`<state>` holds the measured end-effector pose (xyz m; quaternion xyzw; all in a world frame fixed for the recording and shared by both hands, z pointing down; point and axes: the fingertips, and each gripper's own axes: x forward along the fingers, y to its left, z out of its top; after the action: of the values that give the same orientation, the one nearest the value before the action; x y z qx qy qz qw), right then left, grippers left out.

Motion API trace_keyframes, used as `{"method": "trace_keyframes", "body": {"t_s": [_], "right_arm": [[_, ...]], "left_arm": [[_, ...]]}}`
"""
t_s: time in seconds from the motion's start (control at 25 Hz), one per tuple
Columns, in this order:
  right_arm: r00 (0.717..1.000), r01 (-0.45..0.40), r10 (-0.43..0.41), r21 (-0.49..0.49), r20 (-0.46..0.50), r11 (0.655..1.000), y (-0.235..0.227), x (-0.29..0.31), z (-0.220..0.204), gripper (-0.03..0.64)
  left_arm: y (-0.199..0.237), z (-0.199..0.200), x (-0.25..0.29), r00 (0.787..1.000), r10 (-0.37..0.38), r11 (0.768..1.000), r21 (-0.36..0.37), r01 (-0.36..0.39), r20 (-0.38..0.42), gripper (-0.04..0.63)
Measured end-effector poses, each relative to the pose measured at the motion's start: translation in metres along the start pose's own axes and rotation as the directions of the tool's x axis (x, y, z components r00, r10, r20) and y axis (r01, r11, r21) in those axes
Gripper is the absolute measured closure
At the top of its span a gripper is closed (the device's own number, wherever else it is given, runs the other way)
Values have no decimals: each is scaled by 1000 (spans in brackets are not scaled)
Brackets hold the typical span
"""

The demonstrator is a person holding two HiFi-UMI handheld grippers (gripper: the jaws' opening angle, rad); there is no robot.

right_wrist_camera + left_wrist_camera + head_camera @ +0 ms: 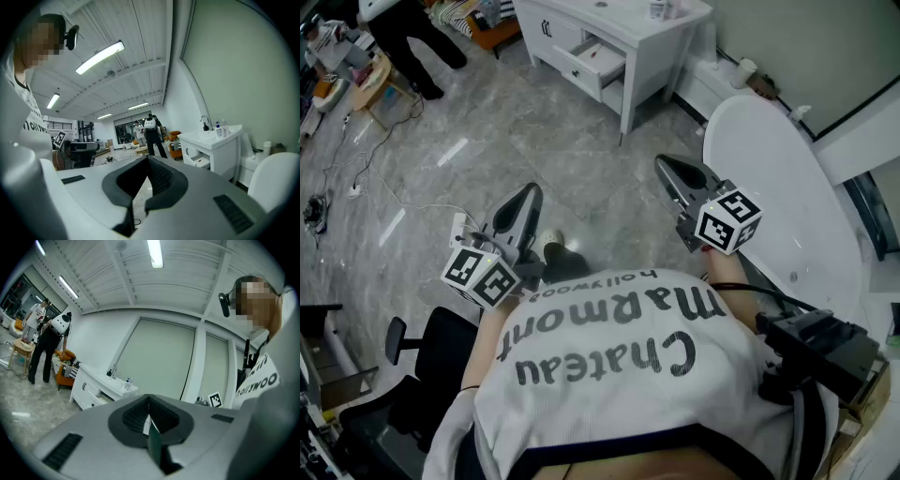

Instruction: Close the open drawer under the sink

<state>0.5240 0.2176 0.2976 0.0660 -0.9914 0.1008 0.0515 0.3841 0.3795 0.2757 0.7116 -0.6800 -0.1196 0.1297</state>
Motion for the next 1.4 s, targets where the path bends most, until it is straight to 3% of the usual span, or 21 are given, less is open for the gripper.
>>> {"method": "trace_keyframes", "body": {"t_s": [0.36, 0.48, 0.68, 0.84, 1.0, 1.28, 1.4], "right_arm": [[1000, 7, -7, 10, 3, 1000, 0, -1, -3, 606], [1000, 7, -7, 9, 25, 1000, -1, -2, -1, 604], [978, -103, 88, 71, 190, 992, 21, -7, 26, 604], [948, -182, 163, 46, 274, 982, 45, -5, 47, 604], [950, -184, 162, 59, 268, 981, 42, 20, 48, 604], [983, -117, 115, 9, 146, 993, 17, 95, 43, 604], [985, -102, 93, 53, 145, 993, 9, 133, 52, 604]], "left_arm": [[-1, 2, 0, 1000, 3, 1000, 9, -3, -5, 586], [-2, 6, 1, 999, -19, 1000, 9, 19, 26, 586], [-11, 23, -8, 980, -105, 994, -19, 109, 167, 586], [-16, 31, -9, 971, -143, 990, 41, 138, 190, 586], [3, 40, 15, 966, -182, 983, 57, 174, 182, 586], [69, 68, 57, 949, -235, 969, -27, 246, 211, 586], [100, 85, 64, 954, -234, 972, 26, 234, 188, 586]]}}
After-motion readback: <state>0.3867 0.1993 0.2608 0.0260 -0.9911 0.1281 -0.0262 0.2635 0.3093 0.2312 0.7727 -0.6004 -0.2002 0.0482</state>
